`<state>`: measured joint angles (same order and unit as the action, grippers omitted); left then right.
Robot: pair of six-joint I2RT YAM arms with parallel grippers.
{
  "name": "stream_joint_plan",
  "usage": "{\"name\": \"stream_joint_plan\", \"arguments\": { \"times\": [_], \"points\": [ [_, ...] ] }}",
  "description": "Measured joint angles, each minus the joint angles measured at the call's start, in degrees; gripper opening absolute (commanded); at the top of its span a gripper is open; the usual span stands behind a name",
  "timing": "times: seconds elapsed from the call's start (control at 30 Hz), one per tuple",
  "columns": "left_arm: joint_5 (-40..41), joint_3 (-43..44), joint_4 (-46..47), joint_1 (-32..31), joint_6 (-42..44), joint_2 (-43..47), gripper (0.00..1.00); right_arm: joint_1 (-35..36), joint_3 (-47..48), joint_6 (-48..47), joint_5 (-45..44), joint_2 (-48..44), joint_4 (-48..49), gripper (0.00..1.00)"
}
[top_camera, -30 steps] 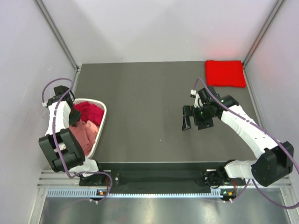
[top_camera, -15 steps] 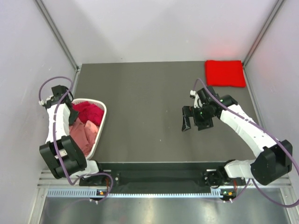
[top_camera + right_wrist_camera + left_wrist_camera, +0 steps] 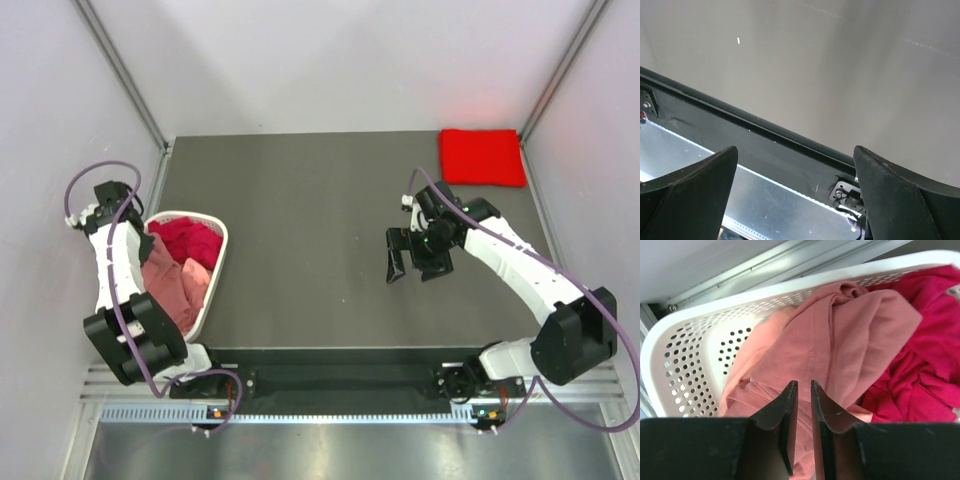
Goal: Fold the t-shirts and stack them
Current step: Grab the tshirt from the pile
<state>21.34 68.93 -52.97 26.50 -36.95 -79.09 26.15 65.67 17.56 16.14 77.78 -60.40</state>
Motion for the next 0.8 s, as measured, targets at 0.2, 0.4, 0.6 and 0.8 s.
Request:
{"name": "stream_joint_plan", "arguments": {
  "times": [0.2, 0.4, 0.6, 0.8],
  "points": [
    [-5.0, -2.9, 0.5, 1.4, 0.9, -0.4, 0.27, 0.1, 0.3, 0.1, 0.0, 0.0, -0.1, 1.0],
    [-9.8, -5.3, 1.9, 1.4, 1.3, -0.5, 0.32, 0.2, 0.4, 0.2, 0.0, 0.2, -0.1, 1.0],
    [-11.5, -5.3, 3.0, 1.4, 1.7, -0.7, 0.43, 0.4, 0.4, 0.6, 0.0, 0.4, 0.0, 1.0],
    [-11.6, -5.3, 3.5, 1.4, 2.2, -1.4, 0.43, 0.4, 0.4, 0.6, 0.0, 0.4, 0.0, 1.0]
  ]
}}
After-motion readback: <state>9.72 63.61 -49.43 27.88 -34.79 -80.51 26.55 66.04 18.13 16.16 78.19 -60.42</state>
